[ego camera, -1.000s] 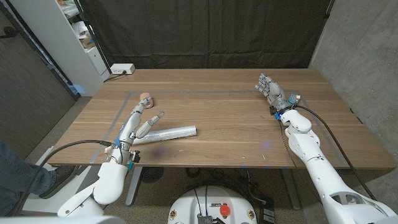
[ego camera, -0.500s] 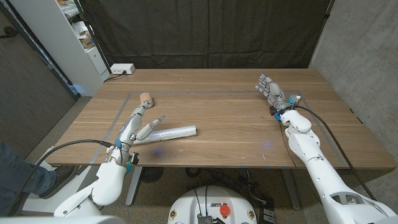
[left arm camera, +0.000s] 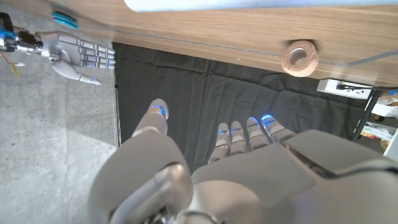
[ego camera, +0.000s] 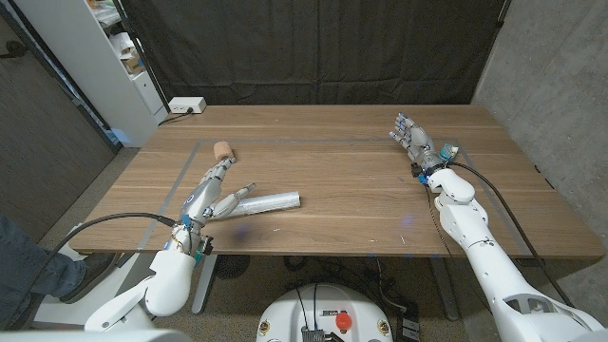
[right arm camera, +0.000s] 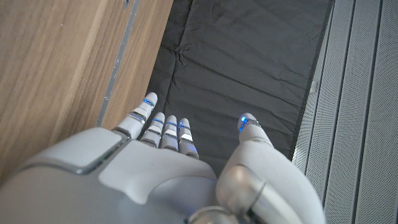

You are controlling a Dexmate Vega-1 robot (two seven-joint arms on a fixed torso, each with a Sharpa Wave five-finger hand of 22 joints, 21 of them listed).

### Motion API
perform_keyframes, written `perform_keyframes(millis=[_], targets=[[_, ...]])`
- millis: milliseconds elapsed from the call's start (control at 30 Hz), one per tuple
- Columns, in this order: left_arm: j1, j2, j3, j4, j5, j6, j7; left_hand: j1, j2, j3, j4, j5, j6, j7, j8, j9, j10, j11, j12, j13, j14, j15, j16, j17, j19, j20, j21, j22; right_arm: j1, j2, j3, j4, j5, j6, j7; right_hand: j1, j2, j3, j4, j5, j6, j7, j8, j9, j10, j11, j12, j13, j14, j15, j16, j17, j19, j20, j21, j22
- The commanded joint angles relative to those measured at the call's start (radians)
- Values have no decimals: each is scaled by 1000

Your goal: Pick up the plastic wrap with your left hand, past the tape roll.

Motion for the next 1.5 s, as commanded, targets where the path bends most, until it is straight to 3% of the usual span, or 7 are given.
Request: perform_keyframes(millis=[33, 167, 633, 800, 967, 1233, 1500], targets=[[-3, 34, 37, -33, 61, 128, 14, 25, -5, 8, 0, 4, 13, -3, 4, 4, 13, 2, 4, 4, 17, 2, 5, 3, 9, 2, -1, 2, -4, 2, -1, -7, 1, 1, -4, -2, 6, -1, -1, 0, 7, -2, 2, 6, 10, 0, 3, 5, 12, 2, 5, 3, 10, 5, 4, 6], [-10, 51, 55, -44, 78, 175, 4, 36, -10, 8, 0, 4, 28, -8, 8, 4, 19, 0, 6, 4, 19, 0, 4, 3, 12, -5, -2, 1, -4, 3, -1, -4, 1, 2, -4, -1, 6, -1, -3, 0, 7, -2, 1, 6, 10, -1, 3, 5, 12, 3, 5, 3, 10, 4, 4, 6], [-35, 109, 115, -80, 126, 313, -13, 64, -28, 7, 3, 5, 38, -21, 7, 5, 39, -4, 10, 6, 40, -6, 7, 3, 31, 29, 0, 2, -13, 2, -2, -22, 0, -7, -12, -5, 7, -2, -3, -2, 7, -1, 1, 6, 2, -2, 0, 5, 17, 0, 6, 4, 11, 8, 3, 6], [-46, 130, 127, -90, 119, 350, -31, 78, -35, 6, 5, 6, 43, -31, 6, 6, 49, 0, 13, 7, 46, -6, 6, 3, 39, -4, 0, 2, -17, 3, -1, -26, 0, -5, -14, -6, 7, -3, -3, -2, 6, -3, 0, 6, 2, -2, 0, 5, 18, 2, 6, 4, 8, 12, 2, 6], [-65, 154, 158, -102, 138, 403, -50, 84, -40, 6, 5, 7, 45, -36, 6, 6, 50, -1, 12, 7, 49, -8, 6, 3, 48, 9, 2, 1, -17, 4, -2, -23, 2, 1, -12, -7, 7, -3, -3, -3, 6, -4, 0, 6, 3, -2, 0, 5, 18, 2, 6, 4, 6, 16, 1, 6], [-75, 179, 155, -85, 74, 384, -57, 91, -49, 2, 7, 9, 44, -40, 3, 7, 53, -3, 12, 8, 53, -7, 5, 3, 52, 15, 2, 2, -15, 5, -6, -20, 1, 2, -11, -6, 8, -2, -5, -3, 7, -4, 0, 6, 5, -2, 1, 5, 20, 1, 6, 4, 7, 10, 1, 6], [-134, 188, 224, -63, 79, 408, -71, 92, -55, -1, 9, 11, 46, -39, 2, 7, 54, -3, 12, 8, 54, -7, 4, 3, 53, 15, 0, 2, -14, 4, -7, -20, 0, 1, -12, -7, 9, -2, -5, -4, 7, -3, 0, 6, 5, -2, 1, 5, 22, 1, 6, 5, 9, 10, 2, 7]])
